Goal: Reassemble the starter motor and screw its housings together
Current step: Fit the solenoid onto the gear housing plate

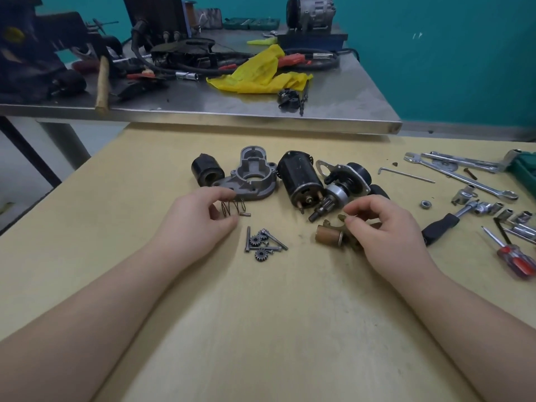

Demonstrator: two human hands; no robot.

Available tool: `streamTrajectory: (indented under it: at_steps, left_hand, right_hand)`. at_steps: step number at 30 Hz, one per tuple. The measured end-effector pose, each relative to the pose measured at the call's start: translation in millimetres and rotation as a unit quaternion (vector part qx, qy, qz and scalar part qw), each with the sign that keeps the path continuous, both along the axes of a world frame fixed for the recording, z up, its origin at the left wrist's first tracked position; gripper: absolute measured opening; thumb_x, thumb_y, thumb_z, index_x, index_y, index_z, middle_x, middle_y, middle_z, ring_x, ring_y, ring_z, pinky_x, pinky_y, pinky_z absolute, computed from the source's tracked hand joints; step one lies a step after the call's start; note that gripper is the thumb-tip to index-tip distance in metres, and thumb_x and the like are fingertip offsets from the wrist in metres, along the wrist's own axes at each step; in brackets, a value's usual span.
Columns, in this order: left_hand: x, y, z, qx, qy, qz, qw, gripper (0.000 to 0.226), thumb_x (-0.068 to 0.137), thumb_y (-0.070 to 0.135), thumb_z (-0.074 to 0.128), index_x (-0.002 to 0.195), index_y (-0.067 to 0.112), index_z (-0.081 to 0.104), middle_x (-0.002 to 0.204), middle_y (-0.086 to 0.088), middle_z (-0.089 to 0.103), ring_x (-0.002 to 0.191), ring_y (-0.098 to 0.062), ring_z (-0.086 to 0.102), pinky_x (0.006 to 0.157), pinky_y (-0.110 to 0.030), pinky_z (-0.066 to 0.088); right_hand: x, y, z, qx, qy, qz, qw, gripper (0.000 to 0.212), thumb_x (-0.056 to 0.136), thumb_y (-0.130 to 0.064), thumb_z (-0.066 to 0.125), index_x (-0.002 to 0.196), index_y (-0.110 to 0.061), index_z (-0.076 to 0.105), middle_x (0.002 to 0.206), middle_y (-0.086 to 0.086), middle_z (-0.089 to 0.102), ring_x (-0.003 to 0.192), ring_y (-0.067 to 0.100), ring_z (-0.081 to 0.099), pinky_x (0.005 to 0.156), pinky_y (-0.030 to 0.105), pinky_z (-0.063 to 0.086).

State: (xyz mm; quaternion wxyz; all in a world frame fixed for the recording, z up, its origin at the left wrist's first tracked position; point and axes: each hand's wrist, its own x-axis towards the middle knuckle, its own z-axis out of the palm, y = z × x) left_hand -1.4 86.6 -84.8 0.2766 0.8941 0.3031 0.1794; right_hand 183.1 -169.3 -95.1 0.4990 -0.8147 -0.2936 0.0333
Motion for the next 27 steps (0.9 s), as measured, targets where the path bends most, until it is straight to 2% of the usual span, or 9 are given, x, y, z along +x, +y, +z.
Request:
streamTrajectory:
  at_steps: [2, 4, 7, 9, 11, 13, 16, 20, 27]
  left_hand:
    - [-3, -3, -3, 0.046, -0.029, -0.027, 0.998, 0.034, 0.091, 0.026, 0.082, 0.123, 0.032, 0.074, 0.11, 0.025, 0.06, 0.094, 0.006, 0.059, 0.083, -0.002, 0.036]
    - [-7, -9, -6, 0.099, -0.058, -0.068, 0.991, 0.023, 0.09, 0.023, 0.081, 0.113, 0.028, 0.078, 0.117, 0.017, 0.06, 0.106, -0.002, 0.057, 0.096, -0.018, 0.04]
    - [-10, -23, -8, 0.098, -0.054, -0.144, 0.983, 0.009, 0.09, 0.027, 0.082, 0.099, 0.025, 0.08, 0.107, 0.013, 0.065, 0.107, -0.012, 0.062, 0.093, -0.028, 0.047]
    - [-8, -28, -11, 0.083, -0.043, -0.168, 0.981, 0.008, 0.09, 0.026, 0.084, 0.097, 0.022, 0.081, 0.102, 0.01, 0.067, 0.103, -0.015, 0.062, 0.088, -0.031, 0.05]
    - [-6, -28, -12, 0.085, -0.043, -0.176, 0.98, 0.006, 0.091, 0.023, 0.083, 0.096, 0.021, 0.082, 0.099, 0.008, 0.068, 0.098, -0.014, 0.061, 0.084, -0.03, 0.049]
    - [-5, -27, -12, 0.092, -0.046, -0.189, 0.977, 0.004, 0.092, 0.022, 0.083, 0.096, 0.021, 0.082, 0.097, 0.01, 0.067, 0.092, -0.008, 0.056, 0.081, -0.02, 0.044]
    - [-7, -26, -12, 0.085, -0.042, -0.205, 0.974, 0.005, 0.09, 0.027, 0.084, 0.093, 0.023, 0.082, 0.094, 0.012, 0.064, 0.09, -0.003, 0.054, 0.081, -0.007, 0.037]
    - [-10, -23, -11, 0.065, -0.03, -0.209, 0.975, 0.01, 0.089, 0.031, 0.085, 0.089, 0.025, 0.078, 0.093, 0.012, 0.061, 0.091, -0.003, 0.056, 0.079, -0.015, 0.041]
    - [-12, -22, -8, 0.038, -0.025, -0.206, 0.978, 0.007, 0.09, 0.019, 0.084, 0.088, 0.02, 0.077, 0.093, 0.007, 0.064, 0.087, -0.004, 0.06, 0.079, -0.022, 0.047]
  right_hand:
    - [0, 1, -1, -0.003, -0.005, 0.0, 1.0, 0.02, 0.097, -0.019, 0.072, 0.092, -0.039, 0.072, 0.095, -0.024, 0.068, 0.088, -0.002, 0.063, 0.069, 0.022, 0.044]
    - [-4, 1, -1, -0.019, -0.061, 0.014, 0.998, 0.023, 0.095, -0.013, 0.072, 0.093, -0.035, 0.072, 0.096, -0.02, 0.069, 0.093, 0.001, 0.063, 0.076, 0.022, 0.046]
    - [-16, 2, 0, -0.039, -0.246, 0.075, 0.966, 0.014, 0.093, -0.004, 0.072, 0.098, -0.017, 0.075, 0.104, -0.007, 0.07, 0.103, 0.019, 0.063, 0.092, 0.035, 0.049]
    - [-27, 5, 0, -0.04, -0.34, 0.126, 0.931, 0.012, 0.093, -0.004, 0.071, 0.1, -0.01, 0.079, 0.105, 0.003, 0.071, 0.101, 0.03, 0.064, 0.091, 0.042, 0.051]
    - [-39, 12, -1, -0.055, -0.391, 0.173, 0.902, 0.016, 0.093, -0.002, 0.071, 0.102, -0.01, 0.081, 0.102, 0.005, 0.073, 0.096, 0.034, 0.066, 0.085, 0.047, 0.053]
    - [-47, 18, -2, -0.085, -0.401, 0.209, 0.888, 0.018, 0.094, -0.002, 0.072, 0.104, -0.012, 0.082, 0.098, 0.004, 0.073, 0.092, 0.035, 0.066, 0.078, 0.049, 0.054]
    - [-54, 26, 2, -0.128, -0.366, 0.23, 0.893, 0.015, 0.098, -0.01, 0.073, 0.108, -0.016, 0.082, 0.093, 0.001, 0.072, 0.09, 0.033, 0.063, 0.076, 0.049, 0.054]
    - [-62, 34, 6, -0.155, -0.347, 0.227, 0.897, 0.013, 0.102, -0.023, 0.07, 0.106, -0.02, 0.081, 0.09, -0.002, 0.068, 0.091, 0.027, 0.06, 0.08, 0.043, 0.053]
    - [-70, 45, 7, -0.228, -0.314, 0.217, 0.896, 0.028, 0.109, -0.04, 0.05, 0.12, -0.031, 0.074, 0.105, -0.009, 0.063, 0.105, 0.019, 0.052, 0.091, 0.034, 0.046]
